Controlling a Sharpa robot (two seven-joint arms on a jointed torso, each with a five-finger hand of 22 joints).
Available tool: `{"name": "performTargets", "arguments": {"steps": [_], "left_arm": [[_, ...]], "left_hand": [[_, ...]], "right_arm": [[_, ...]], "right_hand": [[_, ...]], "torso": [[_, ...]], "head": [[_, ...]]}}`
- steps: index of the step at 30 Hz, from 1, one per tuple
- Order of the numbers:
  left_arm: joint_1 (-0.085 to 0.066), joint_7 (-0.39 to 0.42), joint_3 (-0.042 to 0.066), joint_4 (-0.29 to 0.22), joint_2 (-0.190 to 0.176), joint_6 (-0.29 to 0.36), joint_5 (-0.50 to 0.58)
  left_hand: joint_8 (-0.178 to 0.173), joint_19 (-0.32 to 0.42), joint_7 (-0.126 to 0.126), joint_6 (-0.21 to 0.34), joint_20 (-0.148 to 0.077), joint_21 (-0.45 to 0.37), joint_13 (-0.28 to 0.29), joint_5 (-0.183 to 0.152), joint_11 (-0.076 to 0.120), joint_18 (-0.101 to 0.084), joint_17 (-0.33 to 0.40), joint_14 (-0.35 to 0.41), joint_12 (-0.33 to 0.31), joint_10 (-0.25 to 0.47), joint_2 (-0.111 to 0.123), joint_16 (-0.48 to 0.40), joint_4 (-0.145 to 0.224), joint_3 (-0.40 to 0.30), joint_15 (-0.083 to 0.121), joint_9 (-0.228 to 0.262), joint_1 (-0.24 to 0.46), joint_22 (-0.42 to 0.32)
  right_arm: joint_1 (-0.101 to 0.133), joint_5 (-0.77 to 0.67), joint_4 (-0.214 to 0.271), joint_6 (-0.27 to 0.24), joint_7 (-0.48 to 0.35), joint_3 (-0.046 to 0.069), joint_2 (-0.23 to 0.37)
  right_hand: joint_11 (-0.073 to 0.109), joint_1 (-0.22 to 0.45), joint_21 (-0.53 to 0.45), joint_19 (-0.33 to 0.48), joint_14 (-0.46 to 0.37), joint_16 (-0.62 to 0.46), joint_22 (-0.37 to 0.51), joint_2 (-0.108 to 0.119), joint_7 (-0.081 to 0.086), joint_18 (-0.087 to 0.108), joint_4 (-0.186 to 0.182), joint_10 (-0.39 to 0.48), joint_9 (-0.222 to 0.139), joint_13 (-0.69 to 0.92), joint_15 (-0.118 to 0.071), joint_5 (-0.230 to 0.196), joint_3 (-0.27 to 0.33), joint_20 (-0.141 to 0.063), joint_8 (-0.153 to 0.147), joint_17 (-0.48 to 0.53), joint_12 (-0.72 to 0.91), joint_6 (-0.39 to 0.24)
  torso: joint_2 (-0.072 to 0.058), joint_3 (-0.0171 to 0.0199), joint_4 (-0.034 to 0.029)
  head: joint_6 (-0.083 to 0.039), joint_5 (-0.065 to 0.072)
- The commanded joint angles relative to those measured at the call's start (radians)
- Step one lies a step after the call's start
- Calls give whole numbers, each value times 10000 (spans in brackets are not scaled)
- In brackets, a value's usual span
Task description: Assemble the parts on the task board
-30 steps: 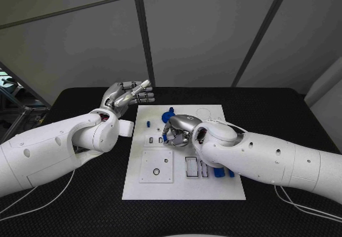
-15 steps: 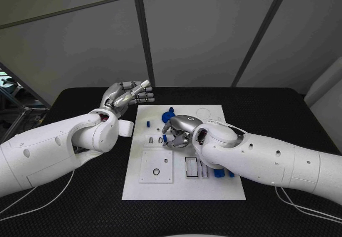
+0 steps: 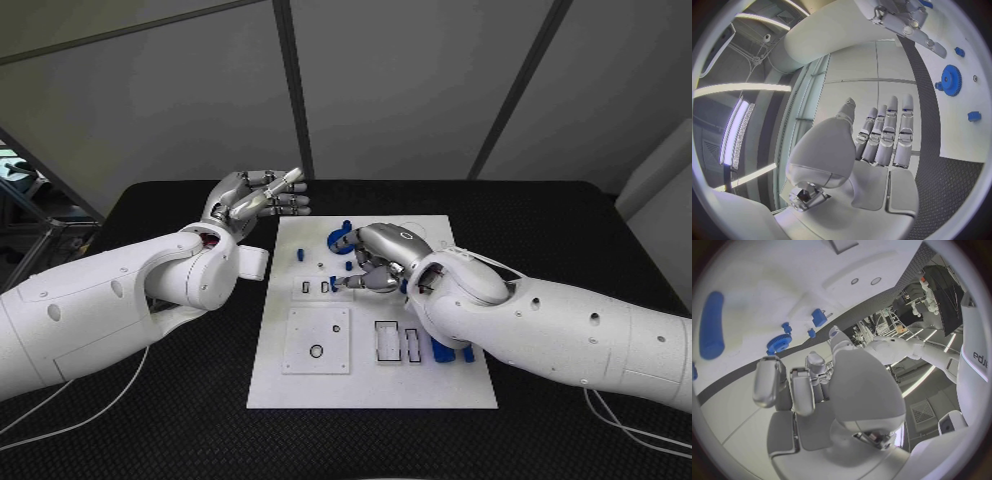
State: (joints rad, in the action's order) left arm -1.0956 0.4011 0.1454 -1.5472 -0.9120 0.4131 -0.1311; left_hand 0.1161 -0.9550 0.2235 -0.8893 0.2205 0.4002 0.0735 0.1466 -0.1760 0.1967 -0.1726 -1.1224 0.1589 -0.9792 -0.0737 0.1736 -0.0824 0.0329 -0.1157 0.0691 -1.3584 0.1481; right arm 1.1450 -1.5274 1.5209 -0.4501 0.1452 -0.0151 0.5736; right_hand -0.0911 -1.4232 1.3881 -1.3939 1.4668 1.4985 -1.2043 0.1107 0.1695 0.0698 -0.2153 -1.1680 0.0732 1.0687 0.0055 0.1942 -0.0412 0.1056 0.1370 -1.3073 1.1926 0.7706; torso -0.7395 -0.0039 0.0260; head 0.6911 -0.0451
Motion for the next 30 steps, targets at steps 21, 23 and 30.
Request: {"name": "performTargets", "arguments": {"steps": [21,23,30], "left_arm": [[-543,-8117,-42,535,445,-5211,-7536],[-632,-8573,-119,637,579,-5344,-7734],[-998,-9369,-532,1219,1325,-5688,-8574]], "left_hand": [[1971,-3433,-1083,-1071,-1355,8224,5355,-183,1333,-877,-12013,-3784,6439,-1563,-162,12088,-2019,1670,1358,1553,1409,8136],[2412,-3486,-1165,-1050,-1396,8534,6726,-216,1430,-931,-12245,-3848,7758,-1858,-272,12323,-2040,1836,1449,1937,1583,8546],[3640,-3487,-1352,-743,-1494,8937,7869,-285,1581,-983,-12445,-3915,8795,-1830,-328,12495,-2073,2304,1574,3305,1841,9112]], "right_arm": [[848,7918,-207,764,-3379,755,2934],[856,8031,-273,803,-3420,759,2940],[865,7877,-381,761,-3402,764,2853]], "right_hand": [[-1,-635,-9170,3655,-2579,-12136,9615,-183,-54,1151,-336,736,-53,-8161,382,494,-676,461,-2,8238,-8722,1438],[-49,-638,-9675,3432,-2390,-12674,9977,-168,-32,1155,-333,439,-55,-8654,430,488,-687,522,-104,8624,-9243,1529],[-202,-634,-10551,2761,-1829,-13585,10628,-143,114,1142,-223,21,-57,-9466,476,636,-679,533,-353,9365,-10099,1675]], "torso": [[745,88,39],[767,100,44],[742,85,57]], "head": [[235,-204],[263,-201],[344,-204]]}}
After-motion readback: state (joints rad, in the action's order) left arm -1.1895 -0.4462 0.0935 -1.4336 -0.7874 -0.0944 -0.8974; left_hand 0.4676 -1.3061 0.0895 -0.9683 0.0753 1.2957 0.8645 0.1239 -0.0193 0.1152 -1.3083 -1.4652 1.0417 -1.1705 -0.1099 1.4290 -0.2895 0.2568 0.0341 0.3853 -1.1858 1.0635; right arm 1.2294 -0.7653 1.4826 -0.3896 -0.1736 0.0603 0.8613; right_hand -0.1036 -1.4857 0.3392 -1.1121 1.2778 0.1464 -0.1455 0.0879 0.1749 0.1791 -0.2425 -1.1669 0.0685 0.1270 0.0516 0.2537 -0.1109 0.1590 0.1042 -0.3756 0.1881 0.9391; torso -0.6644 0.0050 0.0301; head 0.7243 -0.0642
